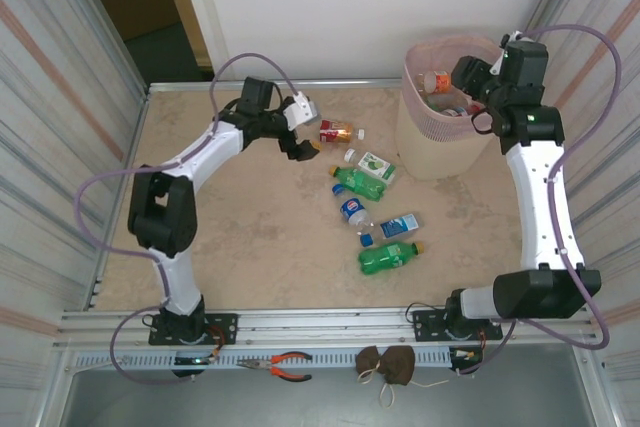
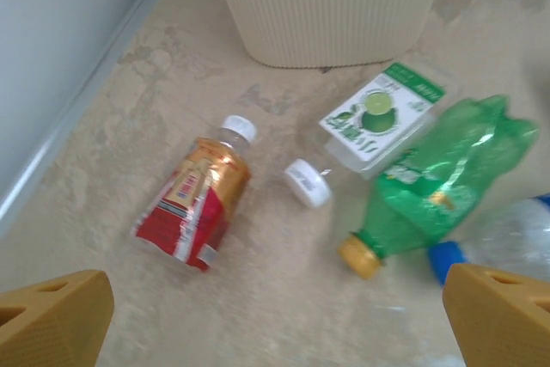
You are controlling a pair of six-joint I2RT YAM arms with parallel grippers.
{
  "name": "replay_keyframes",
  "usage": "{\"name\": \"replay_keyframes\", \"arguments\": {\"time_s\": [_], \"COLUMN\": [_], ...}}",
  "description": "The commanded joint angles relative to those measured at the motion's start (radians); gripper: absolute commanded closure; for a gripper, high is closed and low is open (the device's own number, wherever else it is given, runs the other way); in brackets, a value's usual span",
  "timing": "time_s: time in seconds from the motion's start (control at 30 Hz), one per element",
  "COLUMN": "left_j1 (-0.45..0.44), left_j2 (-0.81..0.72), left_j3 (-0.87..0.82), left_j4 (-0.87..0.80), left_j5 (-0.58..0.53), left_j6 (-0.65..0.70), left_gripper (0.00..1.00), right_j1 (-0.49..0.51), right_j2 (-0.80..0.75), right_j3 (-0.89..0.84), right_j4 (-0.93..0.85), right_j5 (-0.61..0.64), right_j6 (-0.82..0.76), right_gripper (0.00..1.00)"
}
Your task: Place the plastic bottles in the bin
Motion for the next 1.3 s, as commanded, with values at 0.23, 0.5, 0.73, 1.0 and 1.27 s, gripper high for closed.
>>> {"name": "replay_keyframes", "arguments": {"time_s": [0.23, 0.5, 0.73, 1.0, 1.27], "left_j1": [0.002, -0.001, -0.006, -0.011, -0.01], "left_j2": [0.274, 0.458, 0.594, 0.662, 0.613], "left_j3": [0.237, 0.415, 0.548, 0.604, 0.545], "left_j4": [0.003, 0.016, 0.049, -0.029, -0.037], "left_j5": [0.023, 0.032, 0.015, 0.023, 0.015], "left_j6": [0.272, 0.271, 0.23, 0.244, 0.255], "left_gripper": [0.02, 0.01, 0.01, 0.06, 0.28], "right_j1": [-0.029, -0.029, -0.028, -0.032, -0.029], "right_j2": [-0.076, -0.062, -0.052, -0.05, -0.047], "right_j3": [-0.037, -0.069, -0.085, -0.121, -0.131], "right_j4": [-0.037, -0.03, -0.02, 0.0, 0.015], "right_j5": [0.02, 0.011, 0.006, 0.007, -0.013], "right_j6": [-0.037, -0.03, -0.031, -0.031, -0.015], "right_gripper": [0.32, 0.32, 0.32, 0.32, 0.33]}}
